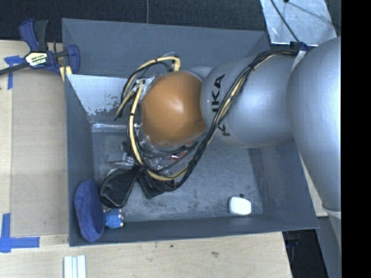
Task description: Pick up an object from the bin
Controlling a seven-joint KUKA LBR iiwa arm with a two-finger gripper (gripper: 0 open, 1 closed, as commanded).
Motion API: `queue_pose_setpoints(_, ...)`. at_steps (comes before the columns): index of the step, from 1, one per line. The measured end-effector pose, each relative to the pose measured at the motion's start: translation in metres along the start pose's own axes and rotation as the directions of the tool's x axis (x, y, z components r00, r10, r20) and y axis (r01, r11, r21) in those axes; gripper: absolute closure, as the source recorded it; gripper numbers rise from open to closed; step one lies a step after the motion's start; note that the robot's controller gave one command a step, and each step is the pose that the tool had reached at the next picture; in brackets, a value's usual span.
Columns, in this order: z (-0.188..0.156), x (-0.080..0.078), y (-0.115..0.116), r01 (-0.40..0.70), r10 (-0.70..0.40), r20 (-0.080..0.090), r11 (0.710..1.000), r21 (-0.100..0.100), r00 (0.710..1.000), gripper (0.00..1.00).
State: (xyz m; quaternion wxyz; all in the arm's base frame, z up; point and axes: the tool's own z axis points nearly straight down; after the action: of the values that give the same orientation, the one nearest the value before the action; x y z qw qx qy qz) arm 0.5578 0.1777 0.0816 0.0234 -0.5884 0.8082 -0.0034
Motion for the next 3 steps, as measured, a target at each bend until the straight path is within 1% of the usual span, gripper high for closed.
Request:
queue_pose_setpoints(1,-0.006,0.002,-0.003,-0.001,0.001,-0.011,1.000,0.000,1.000,1.00)
queue_pose_setpoints(2,-0.007,0.005,0.003,0.000,0.000,-0.009,1.000,0.006,1.000,1.00)
queue_pose_setpoints(3,-0.070,0.001,-0.002,-0.004,0.003,-0.027,1.000,-0.025,1.000,1.00)
